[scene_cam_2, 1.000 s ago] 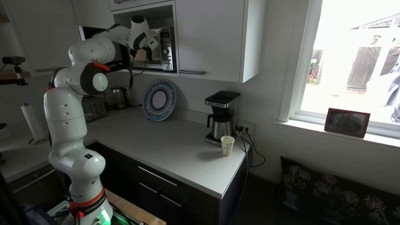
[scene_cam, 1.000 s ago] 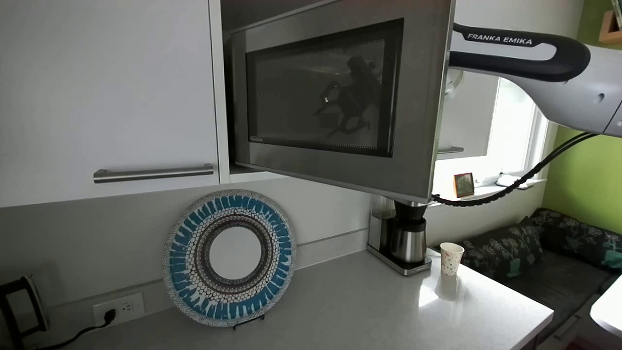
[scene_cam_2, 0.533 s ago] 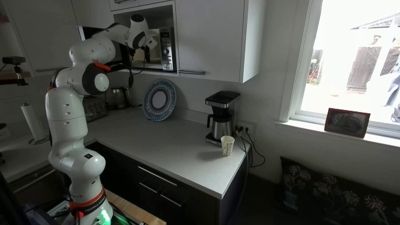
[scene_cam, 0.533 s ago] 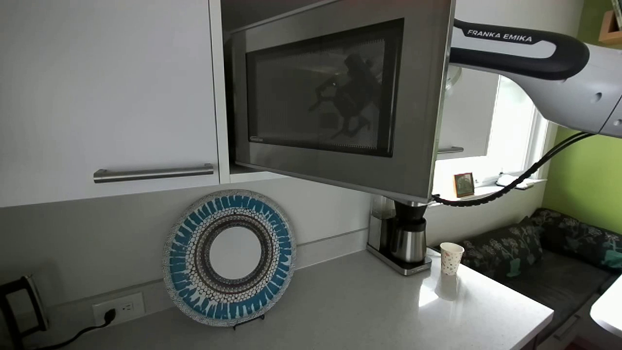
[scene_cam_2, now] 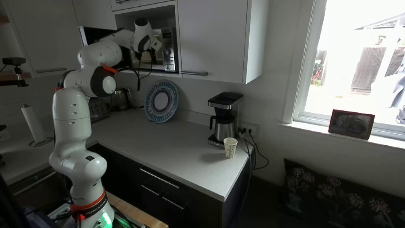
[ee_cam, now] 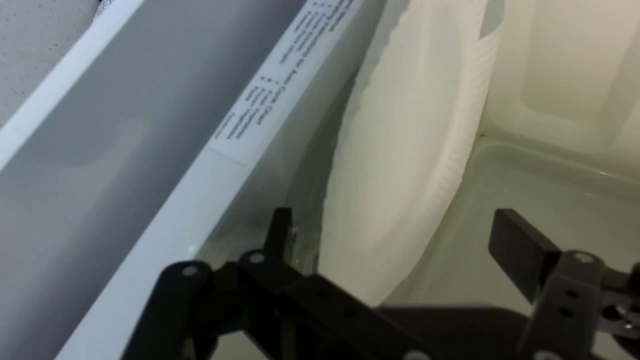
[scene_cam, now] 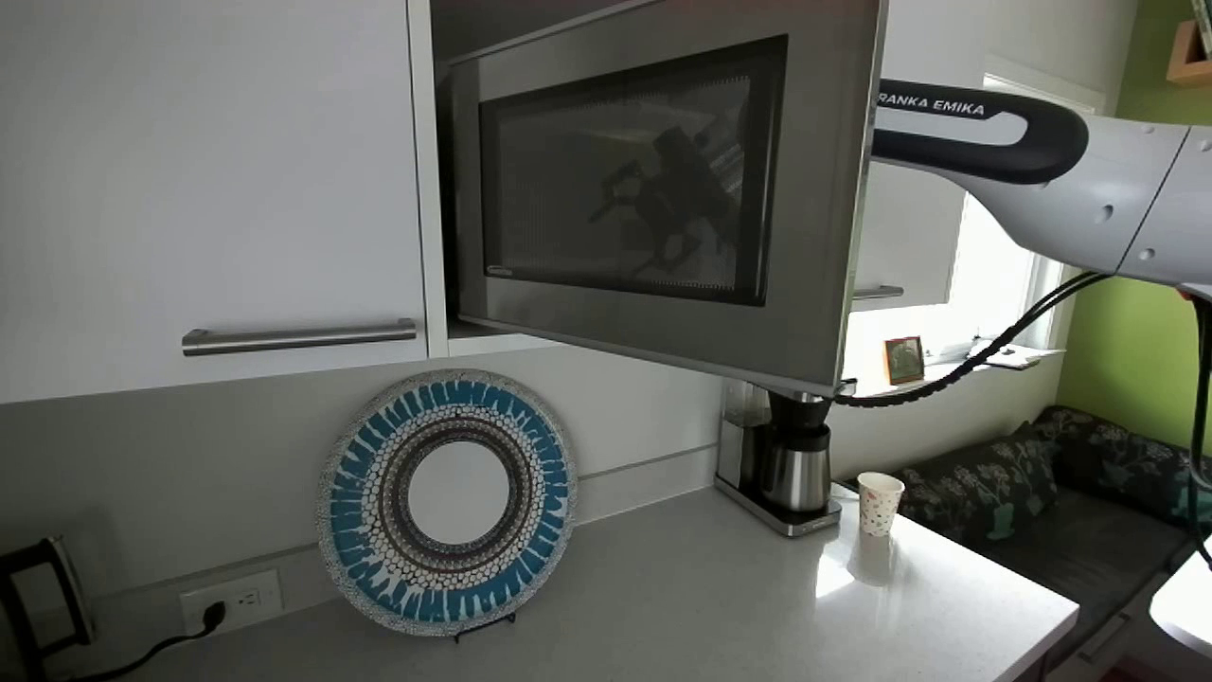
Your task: Pick up the white plate from the kitchen counter and put it in the microwave, close the microwave door fully
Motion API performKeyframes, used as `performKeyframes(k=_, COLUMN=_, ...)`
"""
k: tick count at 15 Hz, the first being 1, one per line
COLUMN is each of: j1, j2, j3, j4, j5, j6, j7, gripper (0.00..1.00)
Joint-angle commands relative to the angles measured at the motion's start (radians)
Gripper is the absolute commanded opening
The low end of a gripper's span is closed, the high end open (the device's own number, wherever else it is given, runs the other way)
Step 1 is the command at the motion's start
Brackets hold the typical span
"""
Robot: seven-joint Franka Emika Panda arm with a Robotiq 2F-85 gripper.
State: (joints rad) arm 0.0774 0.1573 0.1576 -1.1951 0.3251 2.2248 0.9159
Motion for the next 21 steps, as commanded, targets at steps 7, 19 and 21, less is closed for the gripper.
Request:
performKeyframes(k=7, j1=0.003, j2=0.024, j3=0.004, j4=0.060, j5=-0.010, j6=-0.044, j7=-0.010, gripper=1.00)
performKeyframes(k=19, j1=-0.028, j2=-0.058, j3=-0.016, j4=0.056, j5=0.061, j6=-0.443, j7=-0.008, gripper=1.00)
performKeyframes(k=21, j1=-0.034, j2=-0.086, j3=-0.022, j4=0.053, j5=0.027, j6=-0.518, j7=-0.049, gripper=1.00)
